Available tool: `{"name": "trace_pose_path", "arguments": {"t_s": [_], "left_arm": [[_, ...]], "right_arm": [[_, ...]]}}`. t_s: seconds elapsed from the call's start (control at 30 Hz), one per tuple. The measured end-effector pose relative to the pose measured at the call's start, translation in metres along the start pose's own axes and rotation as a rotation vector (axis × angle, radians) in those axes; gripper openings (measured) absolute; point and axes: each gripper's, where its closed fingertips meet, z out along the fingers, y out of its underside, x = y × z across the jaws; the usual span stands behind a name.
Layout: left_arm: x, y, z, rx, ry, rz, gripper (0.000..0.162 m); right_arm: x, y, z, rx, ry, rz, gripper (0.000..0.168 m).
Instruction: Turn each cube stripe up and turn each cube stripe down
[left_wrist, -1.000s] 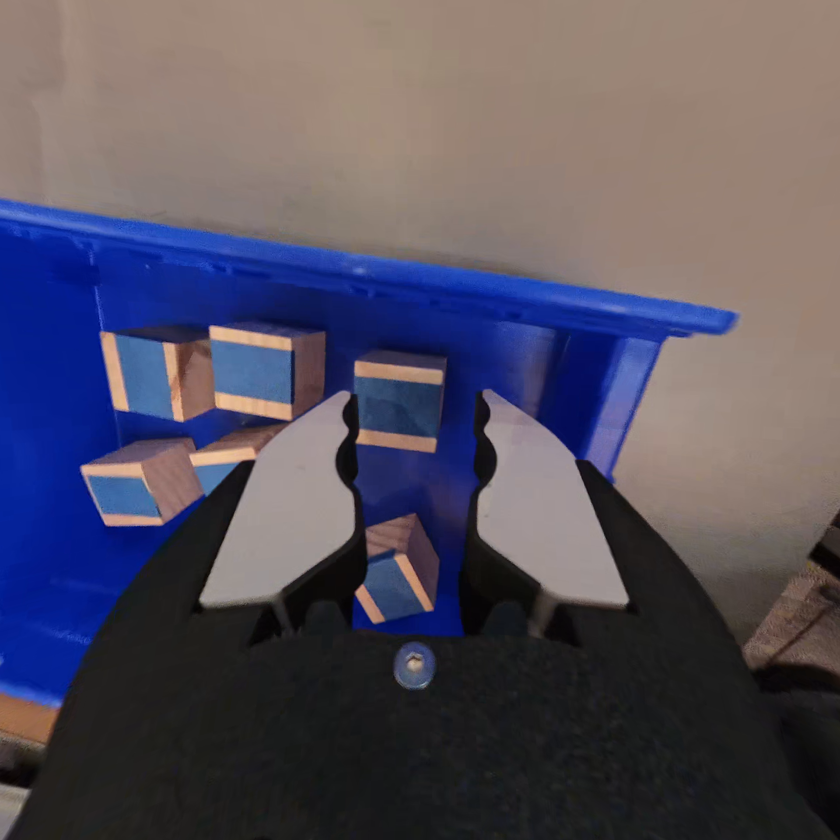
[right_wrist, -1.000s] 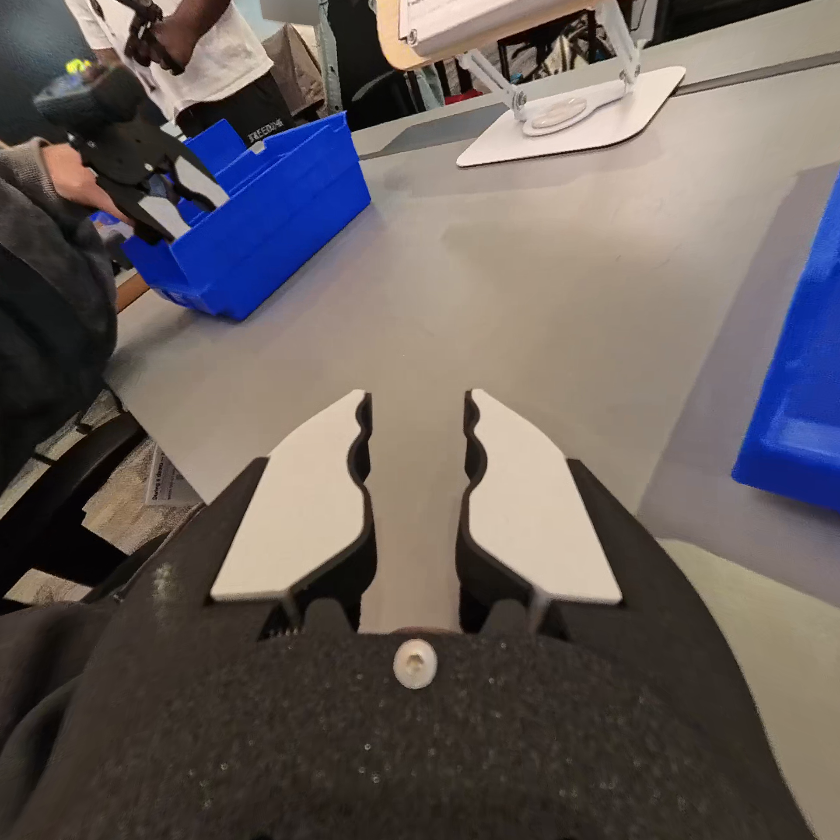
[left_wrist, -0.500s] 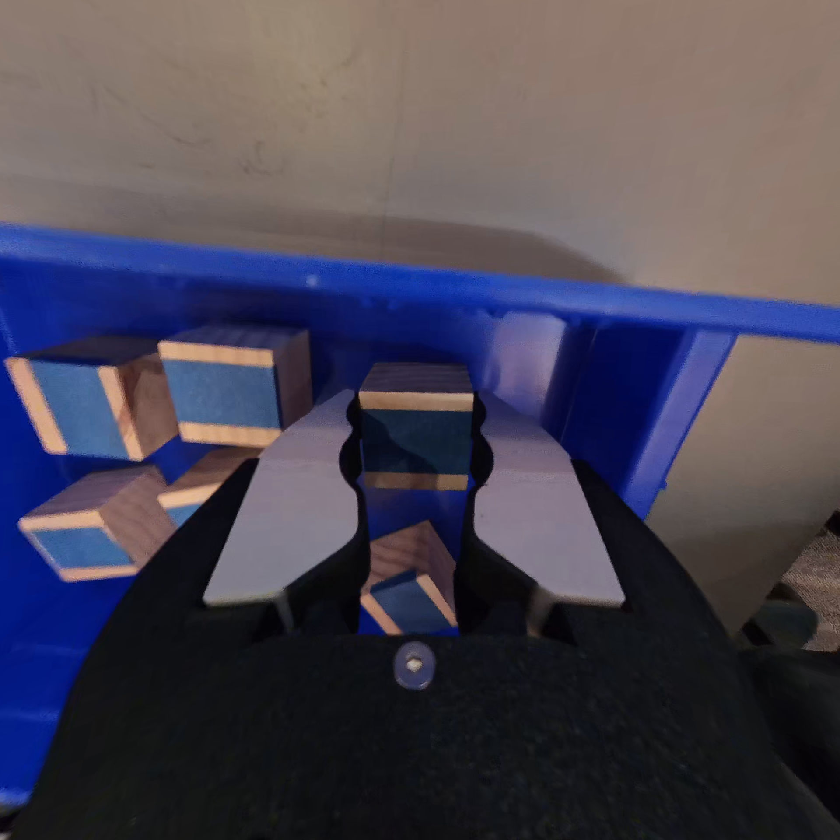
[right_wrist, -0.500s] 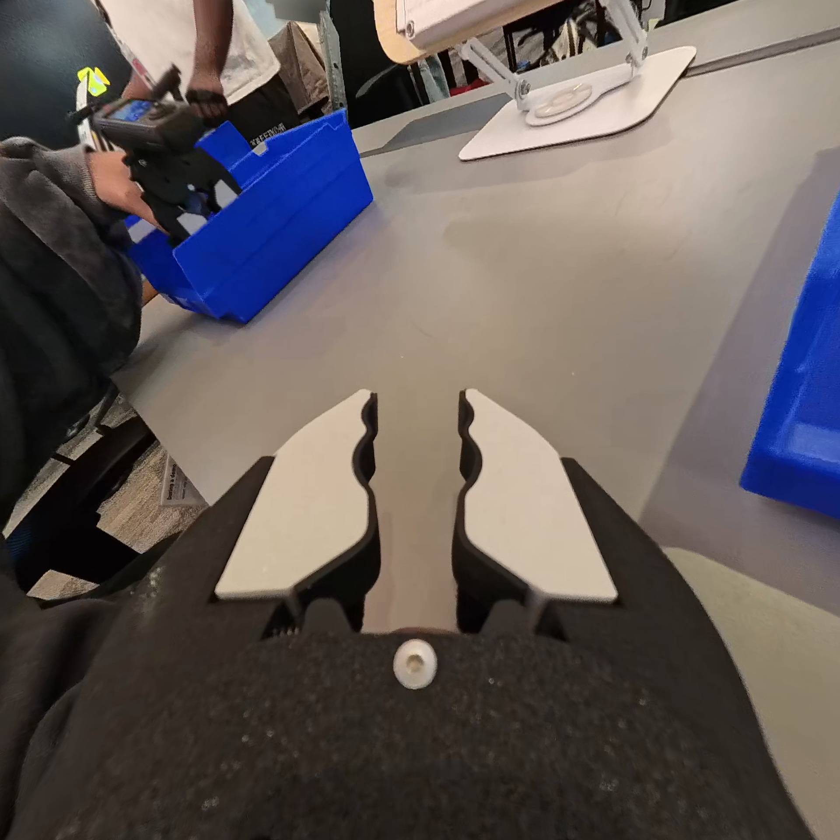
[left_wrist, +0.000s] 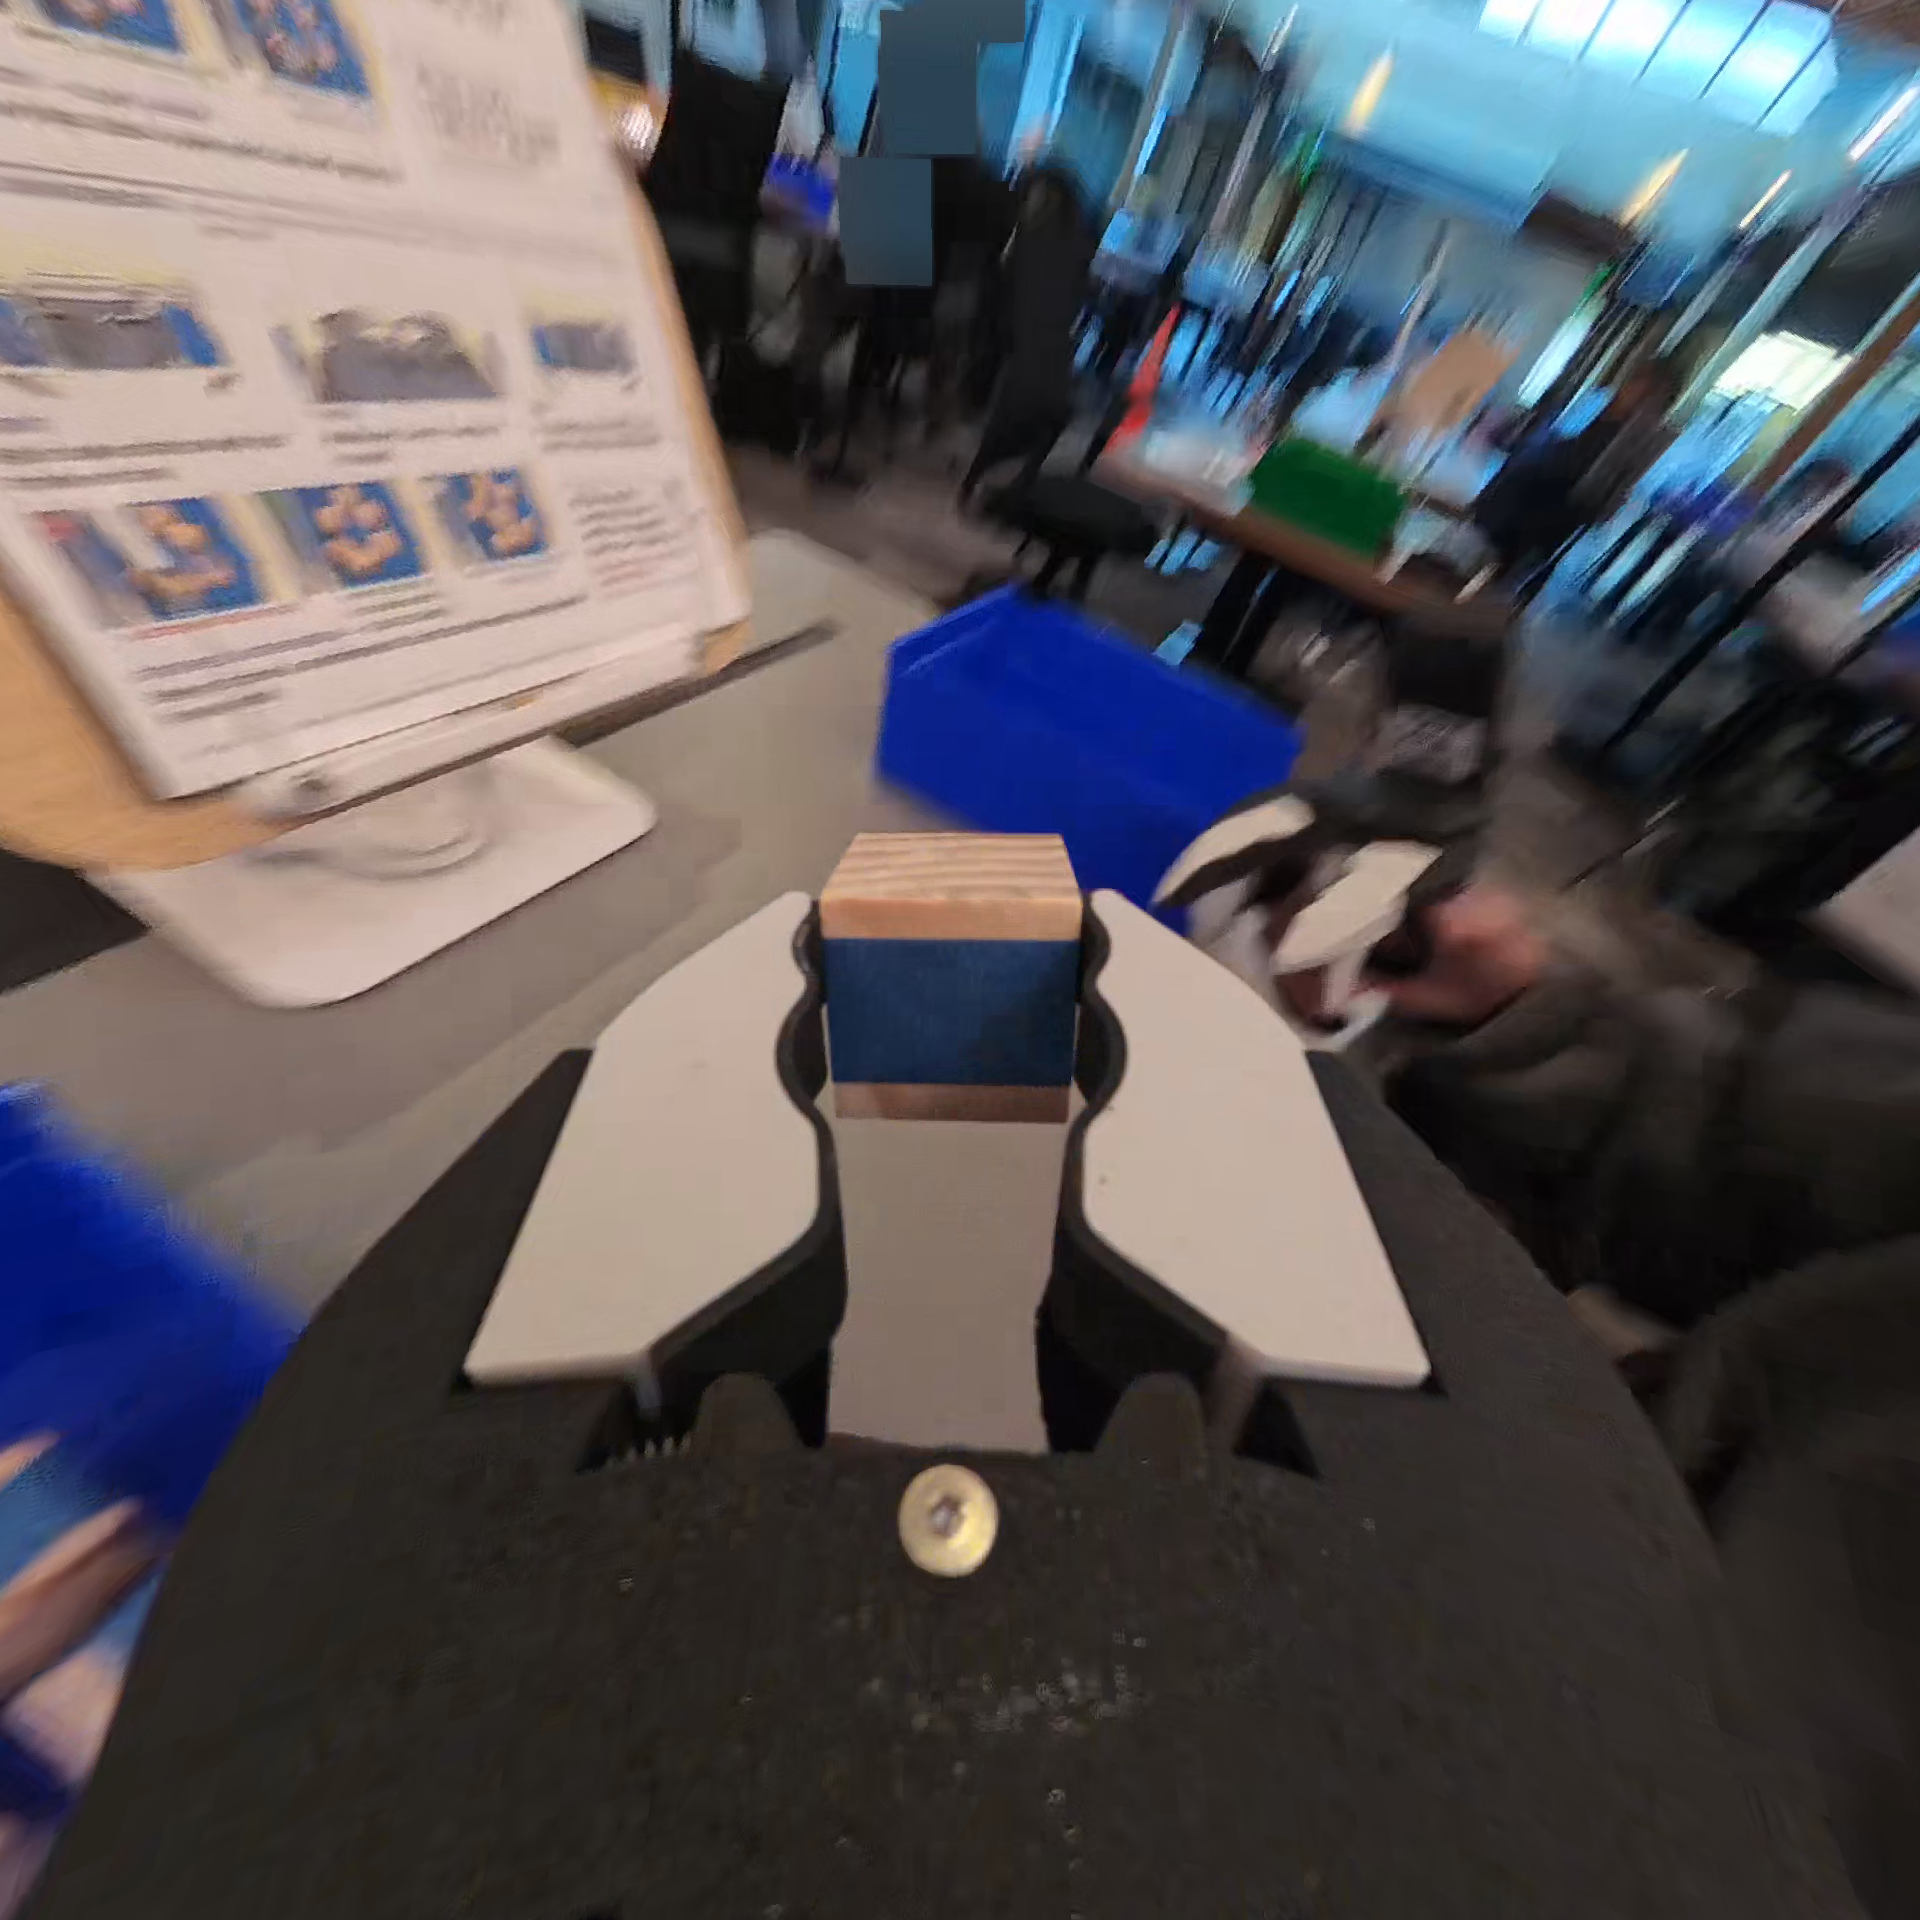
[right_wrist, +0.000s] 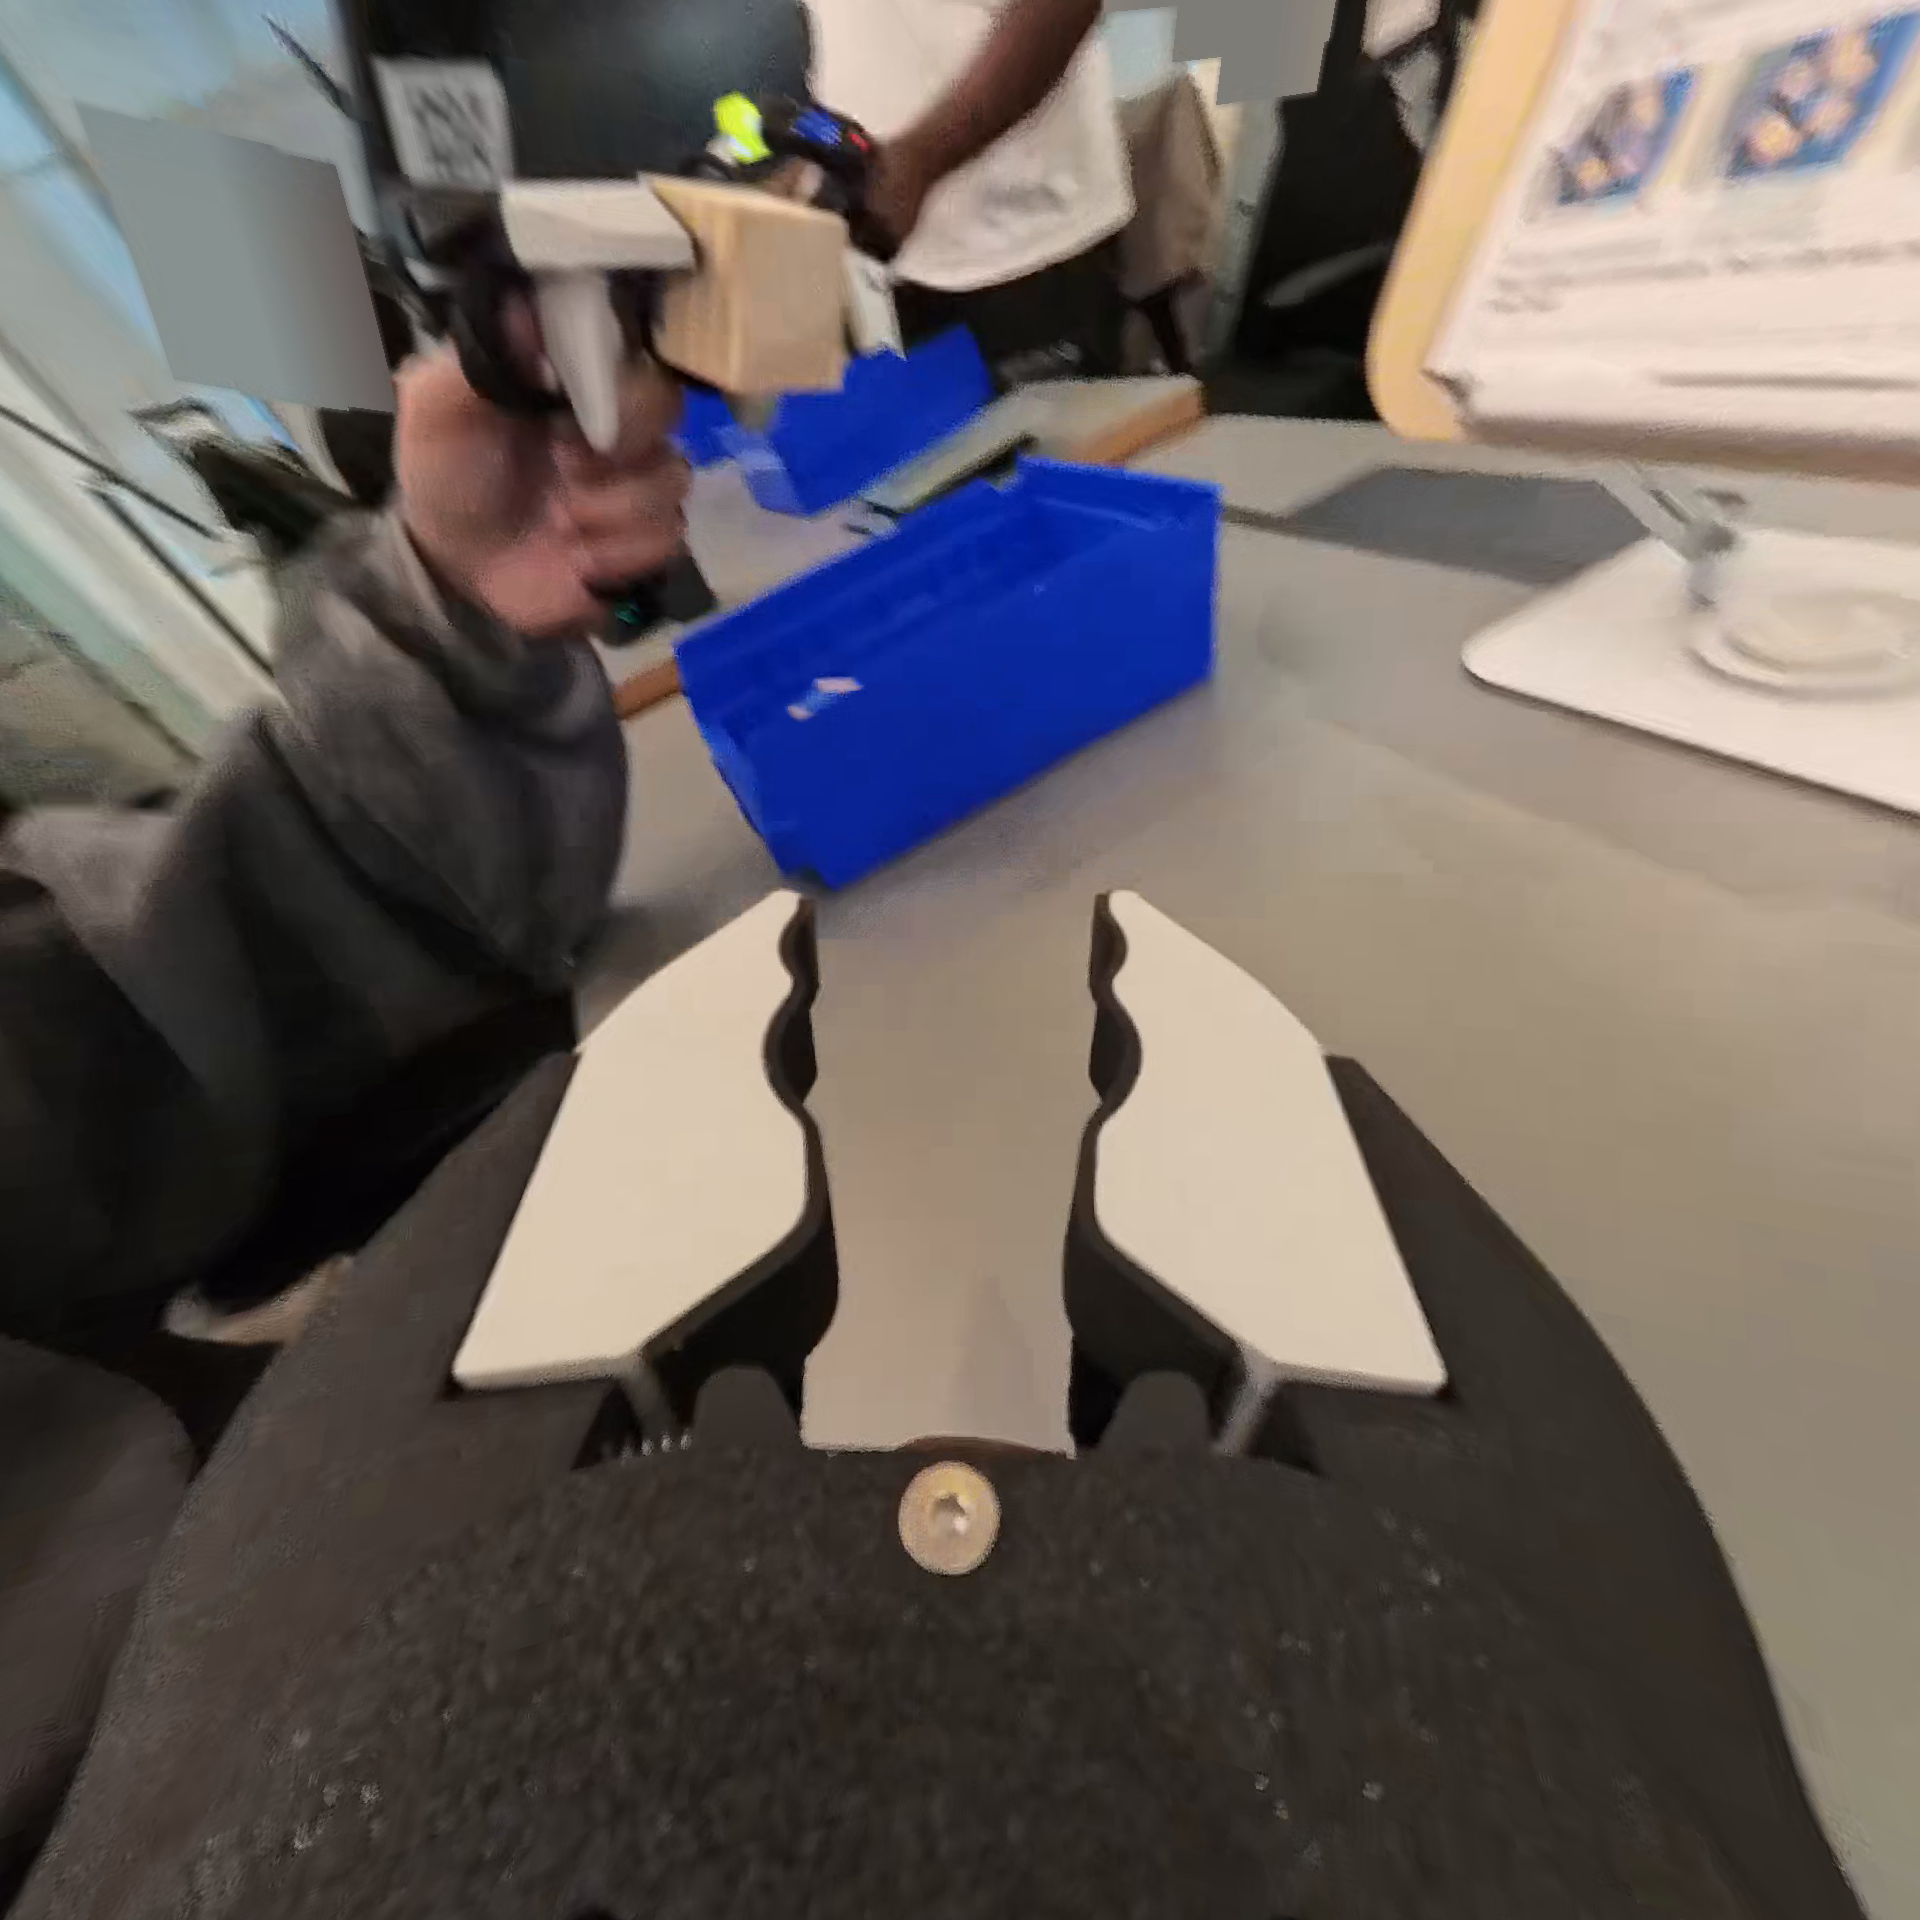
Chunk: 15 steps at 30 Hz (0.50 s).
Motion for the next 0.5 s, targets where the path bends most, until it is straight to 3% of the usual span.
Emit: {"name": "trace_pose_path", "arguments": {"t_s": [0.1,0.23,0.5], "left_arm": [[0.047,-0.001,0.034,0.148,0.174,-0.129,0.044],[0.083,0.023,0.074,0.164,0.276,-0.157,0.044],[0.090,0.058,0.106,0.114,0.367,-0.245,0.044]], "right_arm": [[-0.017,-0.024,0.022,0.099,-0.157,0.074,0.050],[-0.039,-0.034,0.029,0.217,-0.336,0.246,0.054],[-0.031,-0.025,0.030,0.211,-0.326,0.271,0.055]]}}
